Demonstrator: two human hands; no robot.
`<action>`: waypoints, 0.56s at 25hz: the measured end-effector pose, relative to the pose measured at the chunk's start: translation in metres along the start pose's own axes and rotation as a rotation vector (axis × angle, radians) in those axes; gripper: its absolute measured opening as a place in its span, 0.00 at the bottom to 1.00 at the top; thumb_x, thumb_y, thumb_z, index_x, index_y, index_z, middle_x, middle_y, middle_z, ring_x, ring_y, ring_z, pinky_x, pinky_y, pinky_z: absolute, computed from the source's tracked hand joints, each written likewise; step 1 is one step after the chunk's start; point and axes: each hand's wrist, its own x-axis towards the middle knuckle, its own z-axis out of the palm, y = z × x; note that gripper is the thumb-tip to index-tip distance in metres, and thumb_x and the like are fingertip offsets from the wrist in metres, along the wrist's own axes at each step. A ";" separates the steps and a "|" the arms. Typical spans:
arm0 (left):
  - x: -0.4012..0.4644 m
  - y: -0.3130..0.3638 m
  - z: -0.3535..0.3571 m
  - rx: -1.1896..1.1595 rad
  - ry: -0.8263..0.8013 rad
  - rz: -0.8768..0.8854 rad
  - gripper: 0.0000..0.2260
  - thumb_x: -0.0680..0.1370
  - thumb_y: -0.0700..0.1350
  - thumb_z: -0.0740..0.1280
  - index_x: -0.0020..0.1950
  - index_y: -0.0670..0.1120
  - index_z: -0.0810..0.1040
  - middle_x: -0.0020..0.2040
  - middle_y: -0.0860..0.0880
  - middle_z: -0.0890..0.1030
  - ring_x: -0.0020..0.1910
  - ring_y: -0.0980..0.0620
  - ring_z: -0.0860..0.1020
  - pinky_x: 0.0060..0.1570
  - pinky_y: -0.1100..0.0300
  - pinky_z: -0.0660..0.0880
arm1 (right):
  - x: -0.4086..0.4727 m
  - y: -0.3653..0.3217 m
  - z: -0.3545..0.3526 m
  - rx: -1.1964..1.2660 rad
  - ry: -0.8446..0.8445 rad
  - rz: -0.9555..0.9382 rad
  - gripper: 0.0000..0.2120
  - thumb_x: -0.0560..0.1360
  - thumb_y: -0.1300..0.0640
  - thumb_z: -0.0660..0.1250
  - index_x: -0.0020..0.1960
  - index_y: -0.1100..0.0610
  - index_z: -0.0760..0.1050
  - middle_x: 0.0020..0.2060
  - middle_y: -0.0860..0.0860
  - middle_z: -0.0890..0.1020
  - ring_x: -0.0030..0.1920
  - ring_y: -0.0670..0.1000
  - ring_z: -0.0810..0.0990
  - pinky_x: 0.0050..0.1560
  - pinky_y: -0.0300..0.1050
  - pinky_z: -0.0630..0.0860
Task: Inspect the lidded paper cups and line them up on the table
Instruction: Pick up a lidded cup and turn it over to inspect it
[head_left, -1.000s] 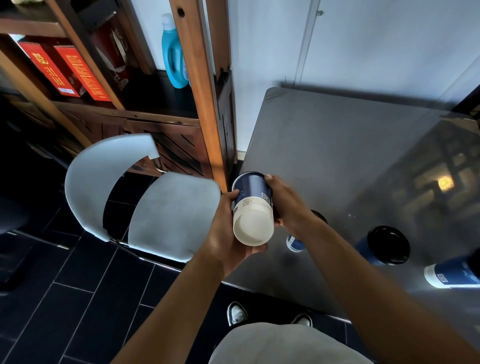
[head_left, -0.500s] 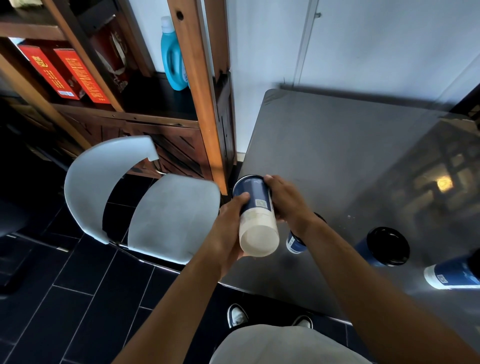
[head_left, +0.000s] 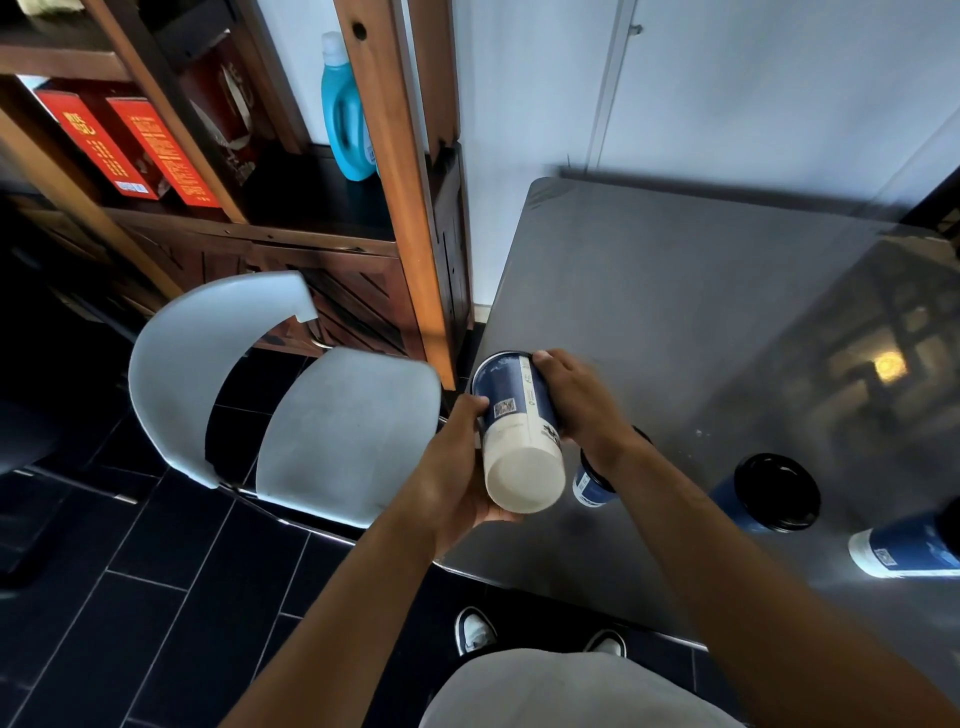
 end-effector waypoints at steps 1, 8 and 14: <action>0.001 0.000 -0.001 0.034 0.018 -0.011 0.23 0.82 0.57 0.56 0.68 0.44 0.76 0.42 0.43 0.85 0.34 0.46 0.84 0.31 0.53 0.79 | 0.000 0.000 -0.001 -0.029 -0.008 -0.020 0.12 0.85 0.49 0.56 0.49 0.51 0.76 0.41 0.49 0.80 0.41 0.51 0.78 0.40 0.43 0.75; 0.004 -0.002 0.003 -0.063 -0.014 0.033 0.20 0.80 0.58 0.63 0.63 0.45 0.78 0.37 0.44 0.83 0.32 0.48 0.82 0.32 0.58 0.79 | 0.004 0.000 0.002 0.130 0.043 0.030 0.11 0.81 0.49 0.63 0.44 0.51 0.80 0.39 0.51 0.80 0.41 0.55 0.78 0.43 0.47 0.77; 0.003 0.002 0.001 -0.165 -0.078 -0.011 0.17 0.80 0.58 0.61 0.57 0.46 0.79 0.37 0.45 0.82 0.35 0.48 0.79 0.32 0.59 0.78 | 0.004 0.006 0.003 0.210 0.001 0.045 0.14 0.83 0.49 0.60 0.43 0.53 0.77 0.39 0.56 0.78 0.41 0.58 0.76 0.39 0.50 0.75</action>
